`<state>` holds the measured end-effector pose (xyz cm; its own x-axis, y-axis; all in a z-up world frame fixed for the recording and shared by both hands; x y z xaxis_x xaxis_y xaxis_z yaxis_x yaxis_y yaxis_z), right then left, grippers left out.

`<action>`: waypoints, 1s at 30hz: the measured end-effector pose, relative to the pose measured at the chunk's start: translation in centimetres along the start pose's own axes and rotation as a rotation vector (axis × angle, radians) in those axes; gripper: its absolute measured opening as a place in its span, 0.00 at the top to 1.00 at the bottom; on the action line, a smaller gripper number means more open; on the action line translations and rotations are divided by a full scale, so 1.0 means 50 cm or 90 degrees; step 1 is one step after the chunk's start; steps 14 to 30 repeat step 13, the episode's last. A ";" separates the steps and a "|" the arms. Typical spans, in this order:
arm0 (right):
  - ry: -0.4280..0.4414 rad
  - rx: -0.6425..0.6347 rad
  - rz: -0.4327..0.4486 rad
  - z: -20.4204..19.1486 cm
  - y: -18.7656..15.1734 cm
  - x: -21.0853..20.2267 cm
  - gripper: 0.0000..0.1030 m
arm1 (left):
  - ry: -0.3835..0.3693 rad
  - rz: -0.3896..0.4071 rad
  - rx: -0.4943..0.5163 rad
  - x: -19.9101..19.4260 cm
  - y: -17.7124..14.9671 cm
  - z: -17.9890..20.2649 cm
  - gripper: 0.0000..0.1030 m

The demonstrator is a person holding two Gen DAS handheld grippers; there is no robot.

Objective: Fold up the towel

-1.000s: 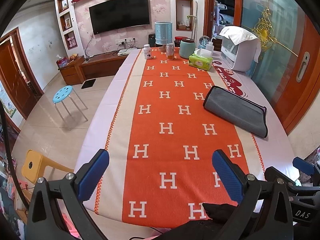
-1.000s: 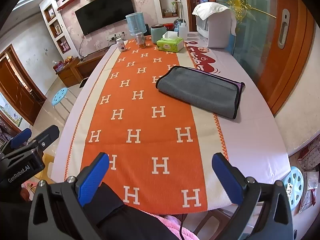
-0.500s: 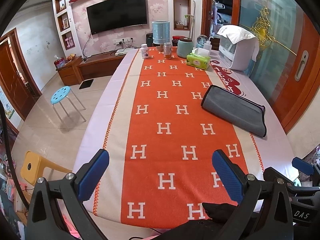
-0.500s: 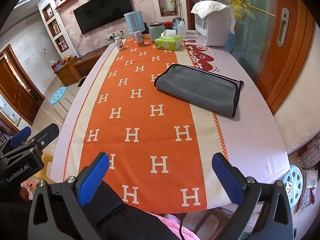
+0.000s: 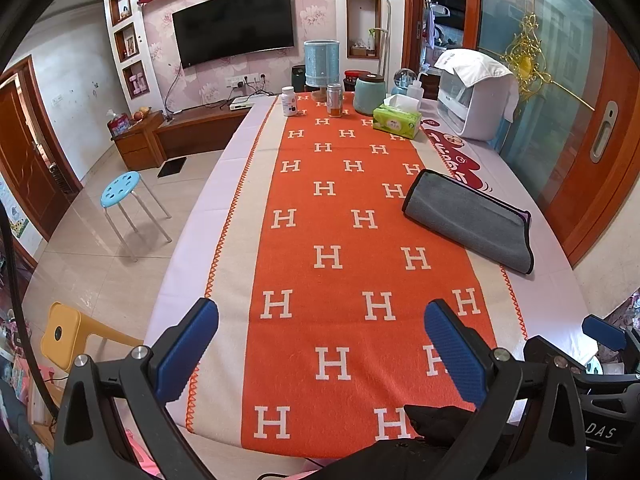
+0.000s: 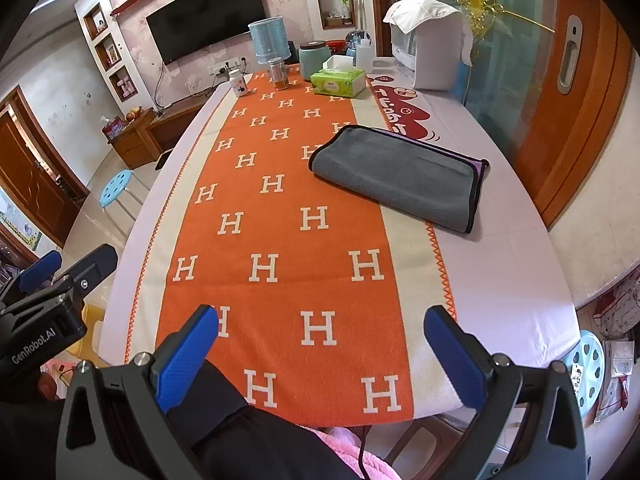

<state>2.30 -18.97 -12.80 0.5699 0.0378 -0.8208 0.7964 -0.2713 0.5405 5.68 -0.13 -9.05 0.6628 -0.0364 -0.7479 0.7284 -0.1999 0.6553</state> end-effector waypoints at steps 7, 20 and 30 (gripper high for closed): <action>0.000 0.000 0.000 -0.001 0.002 0.000 0.00 | 0.000 0.000 0.000 0.000 0.001 0.000 0.01; -0.001 0.000 -0.001 -0.001 -0.001 0.002 0.00 | 0.000 -0.001 -0.001 0.000 0.001 0.000 0.01; -0.001 0.000 -0.001 -0.001 -0.001 0.002 0.00 | 0.000 -0.001 -0.001 0.000 0.001 0.000 0.01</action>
Point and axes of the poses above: each gripper's, at about its wrist camera, not at the fingertips, and x roughly the way its jaws point, z to its right, y to its top, the point moved 9 cm from there along x, roughly the way its jaws point, and after that the axes turned 8 degrees about x, right-handed, at the moved point
